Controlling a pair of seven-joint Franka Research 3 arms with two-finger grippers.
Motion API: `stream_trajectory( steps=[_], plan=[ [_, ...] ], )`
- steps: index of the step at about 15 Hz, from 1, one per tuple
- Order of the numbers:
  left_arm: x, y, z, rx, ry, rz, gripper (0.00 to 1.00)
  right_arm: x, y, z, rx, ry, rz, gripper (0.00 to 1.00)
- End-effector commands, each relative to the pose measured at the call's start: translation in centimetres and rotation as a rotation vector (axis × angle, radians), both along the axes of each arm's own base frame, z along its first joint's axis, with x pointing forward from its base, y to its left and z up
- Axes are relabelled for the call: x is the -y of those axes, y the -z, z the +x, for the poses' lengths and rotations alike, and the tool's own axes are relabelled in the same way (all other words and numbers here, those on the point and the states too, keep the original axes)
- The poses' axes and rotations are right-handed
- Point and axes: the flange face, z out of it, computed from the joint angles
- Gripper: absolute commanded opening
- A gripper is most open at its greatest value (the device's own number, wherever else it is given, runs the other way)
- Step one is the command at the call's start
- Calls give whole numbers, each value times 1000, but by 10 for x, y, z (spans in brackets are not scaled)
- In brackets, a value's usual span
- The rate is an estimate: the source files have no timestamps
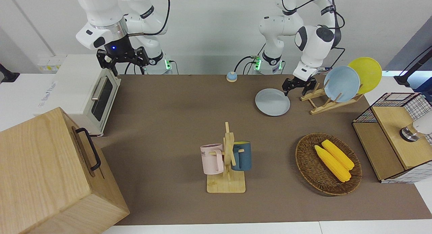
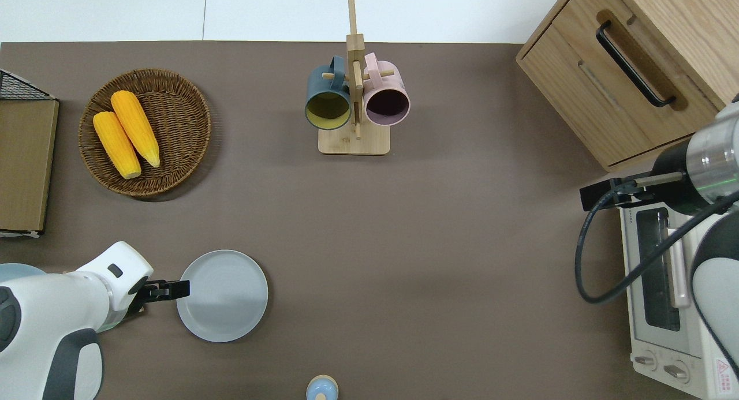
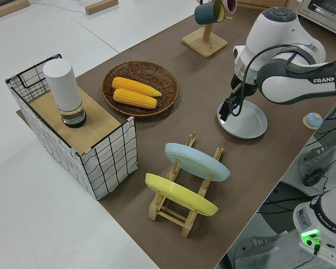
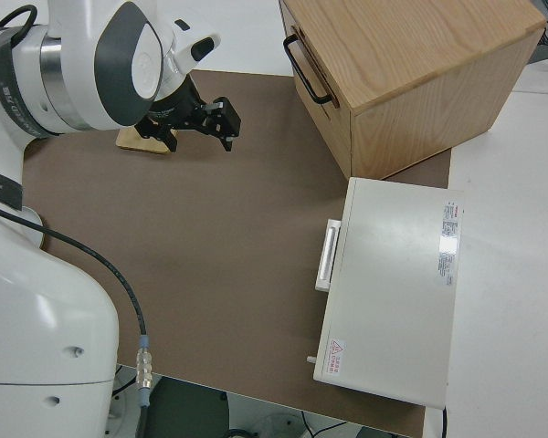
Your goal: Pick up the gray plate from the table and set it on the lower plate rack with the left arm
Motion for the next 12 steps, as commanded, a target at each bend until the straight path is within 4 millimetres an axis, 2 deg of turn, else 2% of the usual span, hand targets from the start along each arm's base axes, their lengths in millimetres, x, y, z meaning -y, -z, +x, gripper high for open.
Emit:
stream_trajectory(
  steps=[1,2,4,12],
  plan=[
    [7,16,-7,16,16,9,998,1,-4,-2,-2,14,-3,983],
    [8,19,-7,19,20,11,998,1,-4,-2,-2,14,-3,983],
    [15,38,-6,10,37,15,998,1,-4,-2,-4,14,-2,983],
    [22,86,-8,29,53,18,998,1,-4,-2,-4,14,-2,983]
  ],
)
